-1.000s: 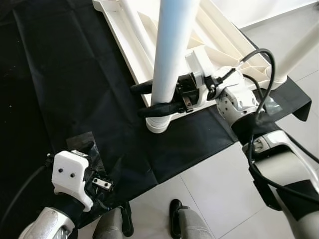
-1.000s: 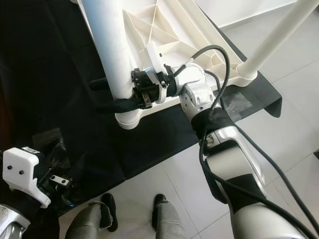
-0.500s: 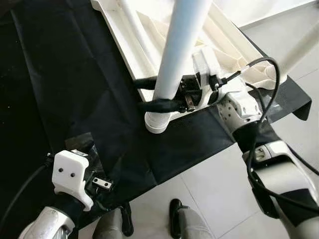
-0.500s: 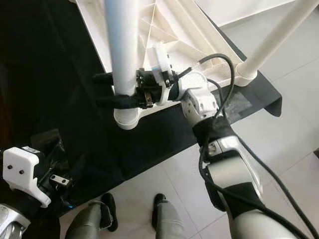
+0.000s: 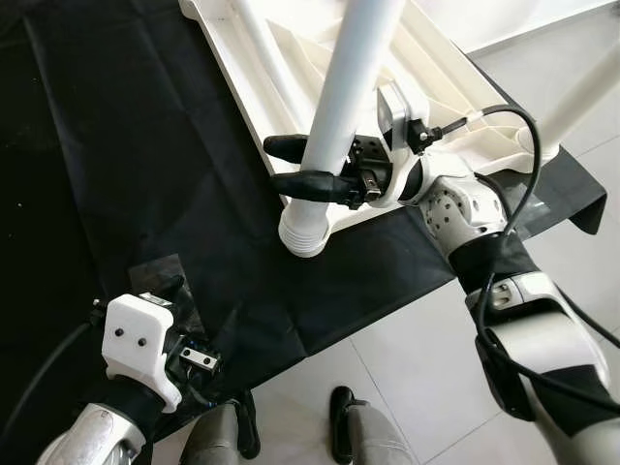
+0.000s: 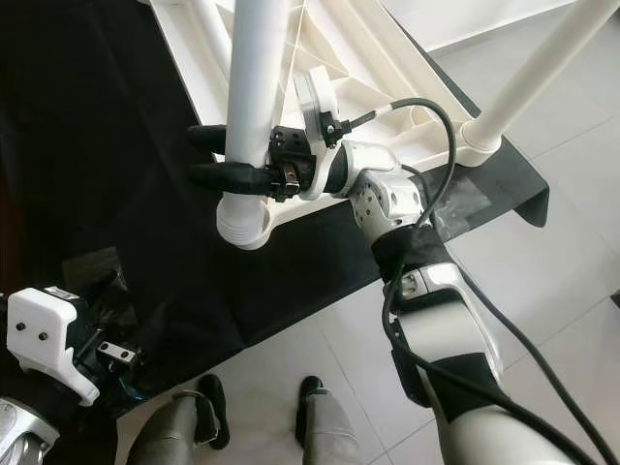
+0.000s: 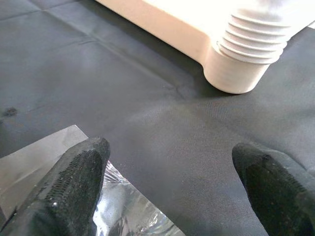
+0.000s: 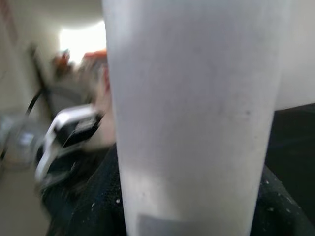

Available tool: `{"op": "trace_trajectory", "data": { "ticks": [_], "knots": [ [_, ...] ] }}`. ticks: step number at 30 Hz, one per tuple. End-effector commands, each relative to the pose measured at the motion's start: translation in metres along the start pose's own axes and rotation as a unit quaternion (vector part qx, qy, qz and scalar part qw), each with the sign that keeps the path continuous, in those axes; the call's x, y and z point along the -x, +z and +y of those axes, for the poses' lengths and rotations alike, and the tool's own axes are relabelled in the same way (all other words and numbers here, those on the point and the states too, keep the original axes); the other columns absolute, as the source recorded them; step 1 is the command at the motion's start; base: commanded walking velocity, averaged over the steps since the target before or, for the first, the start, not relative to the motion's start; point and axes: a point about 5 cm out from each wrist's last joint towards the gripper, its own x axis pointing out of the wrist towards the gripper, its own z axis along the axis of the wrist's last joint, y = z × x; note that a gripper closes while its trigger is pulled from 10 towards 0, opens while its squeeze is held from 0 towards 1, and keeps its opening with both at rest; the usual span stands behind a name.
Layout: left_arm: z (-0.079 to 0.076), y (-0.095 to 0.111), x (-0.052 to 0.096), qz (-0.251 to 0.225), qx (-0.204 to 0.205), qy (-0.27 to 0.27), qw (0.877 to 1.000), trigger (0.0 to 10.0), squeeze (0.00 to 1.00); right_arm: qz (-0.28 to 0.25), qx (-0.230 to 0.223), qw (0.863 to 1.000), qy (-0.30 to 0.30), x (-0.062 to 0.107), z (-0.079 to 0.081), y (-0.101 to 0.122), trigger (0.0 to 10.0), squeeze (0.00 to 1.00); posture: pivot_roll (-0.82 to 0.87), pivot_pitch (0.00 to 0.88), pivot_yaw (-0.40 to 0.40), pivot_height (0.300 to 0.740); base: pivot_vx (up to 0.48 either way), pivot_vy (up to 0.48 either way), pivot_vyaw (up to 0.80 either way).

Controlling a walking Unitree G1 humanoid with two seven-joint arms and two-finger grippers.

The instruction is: Building children table

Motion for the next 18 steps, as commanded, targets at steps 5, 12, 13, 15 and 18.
{"op": "trace_trajectory", "data": {
  "ticks": [5, 12, 13, 15, 18],
  "knots": [
    [0.001, -0.004, 0.003, 0.011, 0.007, -0.003, 1.0, 10.0, 0.0, 0.151, 0.0, 0.985, 0.078, 0.002, 0.013, -0.025, 10.0, 0.0, -0.07, 0.429, -0.05, 0.74, 0.0, 0.0, 0.0],
    [0.001, -0.003, 0.003, 0.011, 0.008, -0.001, 1.0, 10.0, 0.0, 0.174, -0.002, 0.982, 0.079, -0.002, 0.005, -0.024, 10.0, 0.0, -0.06, 0.438, -0.05, 0.74, 0.0, 0.0, 0.0],
    [0.001, -0.003, 0.003, 0.011, 0.008, -0.001, 1.0, 10.0, 0.0, 0.174, -0.002, 0.982, 0.079, -0.002, 0.005, -0.024, 10.0, 0.0, -0.06, 0.438, -0.05, 0.74, 0.0, 0.0, 0.0],
    [0.001, -0.002, 0.003, 0.011, 0.008, -0.001, 1.0, 10.0, 0.0, 0.154, -0.012, 0.986, 0.063, -0.003, 0.0, -0.022, 10.0, 0.0, -0.06, 0.443, -0.052, 0.74, 0.0, 0.0, 0.0],
    [0.0, -0.002, 0.004, 0.011, 0.008, -0.001, 1.0, 10.0, 0.0, 0.117, -0.016, 0.993, 0.023, 0.001, -0.01, -0.015, 10.0, 0.0, -0.05, 0.447, -0.052, 0.74, 0.0, 0.0, 0.0]
  ]
}}
